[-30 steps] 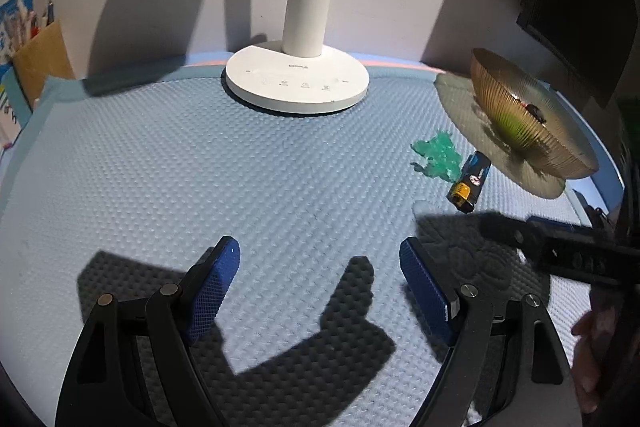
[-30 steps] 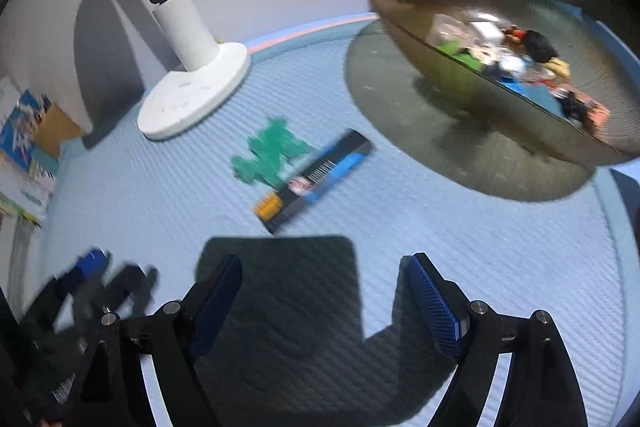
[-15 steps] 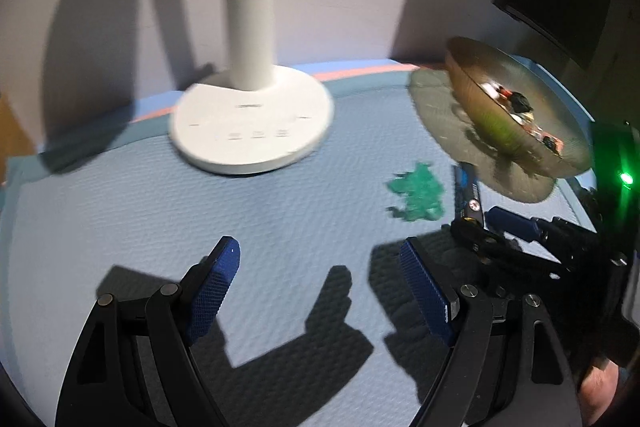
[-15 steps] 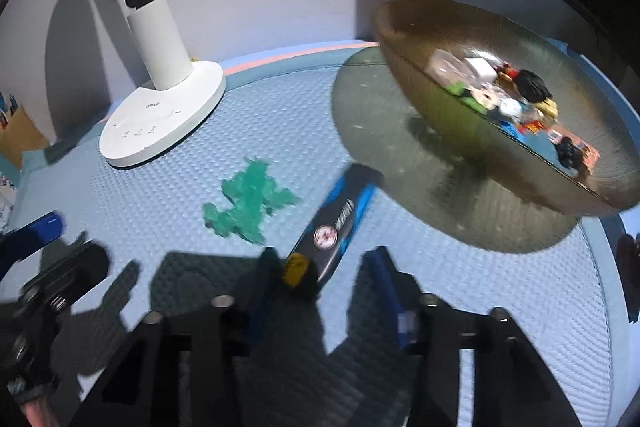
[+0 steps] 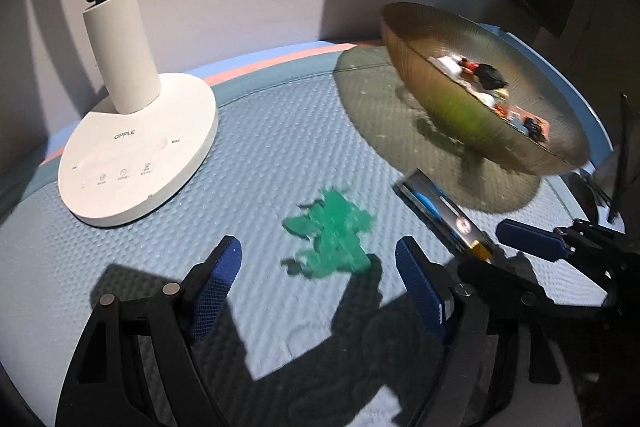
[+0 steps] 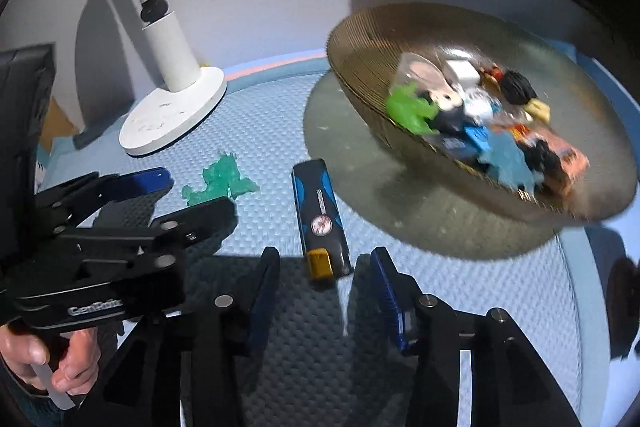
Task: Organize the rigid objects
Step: 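Grasp the dark-green figure with left tool while right tool grasps blue marker, then carry dark-green figure and blue marker into the amber bowl and release both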
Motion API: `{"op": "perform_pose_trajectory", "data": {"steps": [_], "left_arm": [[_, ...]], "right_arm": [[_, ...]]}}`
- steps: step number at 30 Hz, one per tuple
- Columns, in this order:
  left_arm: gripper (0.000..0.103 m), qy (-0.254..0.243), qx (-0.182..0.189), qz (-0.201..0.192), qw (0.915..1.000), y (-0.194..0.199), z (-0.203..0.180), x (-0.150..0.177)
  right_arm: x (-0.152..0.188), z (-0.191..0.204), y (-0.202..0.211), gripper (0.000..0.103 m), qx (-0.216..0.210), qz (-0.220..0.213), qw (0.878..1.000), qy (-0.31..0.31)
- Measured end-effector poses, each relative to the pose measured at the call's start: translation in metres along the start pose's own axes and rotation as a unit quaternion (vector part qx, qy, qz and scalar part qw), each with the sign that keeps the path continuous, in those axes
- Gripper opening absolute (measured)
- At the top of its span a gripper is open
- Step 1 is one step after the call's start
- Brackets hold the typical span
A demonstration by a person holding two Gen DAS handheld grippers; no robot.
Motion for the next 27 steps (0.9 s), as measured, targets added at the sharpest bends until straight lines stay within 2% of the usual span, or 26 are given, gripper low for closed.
{"op": "perform_pose_trajectory", "data": {"steps": [5,9,13,14,16,17,19,22,27], "left_arm": [[0.073,0.019,-0.001,-0.009,0.9998,-0.006,0.011,-0.002],[0.069,0.019,0.003,-0.015,0.9997,-0.006,0.014,-0.006],[0.038,-0.008,0.021,-0.01,0.9997,-0.007,0.001,-0.005],[0.036,-0.014,0.013,-0.012,0.9997,-0.006,-0.002,-0.004],[0.034,-0.018,0.008,-0.011,0.9998,-0.003,-0.005,0.0],[0.032,-0.015,0.009,-0.012,0.9998,0.001,-0.005,0.003],[0.031,-0.004,0.021,-0.014,0.9997,0.01,-0.006,0.01],[0.027,0.002,0.015,-0.019,0.9997,0.032,-0.009,0.028],[0.027,0.008,0.029,-0.022,0.9993,0.068,-0.019,0.068]], "right_arm": [[-0.008,0.004,-0.015,0.046,-0.012,0.006,1.0,0.002],[-0.014,0.007,-0.024,0.046,0.003,0.0,1.0,0.009],[-0.015,0.011,-0.028,0.045,0.031,-0.008,0.999,0.035],[-0.015,0.014,-0.027,0.039,0.038,-0.011,0.998,0.044],[-0.016,0.022,-0.027,0.024,0.03,-0.016,0.998,0.052],[-0.015,0.024,-0.025,0.022,0.029,-0.016,0.998,0.057],[-0.01,0.025,-0.02,0.022,0.025,-0.012,0.998,0.06],[0.006,0.023,-0.003,0.022,-0.005,-0.007,0.998,0.058],[0.054,0.006,0.03,0.023,-0.028,0.001,0.997,0.067]]}}
Point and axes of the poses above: each gripper's, at about its wrist camera, not at the fingertips, and y roughly against the way its jaws point, z to its left, x to its underside, the point moved 6 cm from there along -y, roughly the way its jaws point, and after that the axes turned 11 degrees about x, right-handed, at the moved point
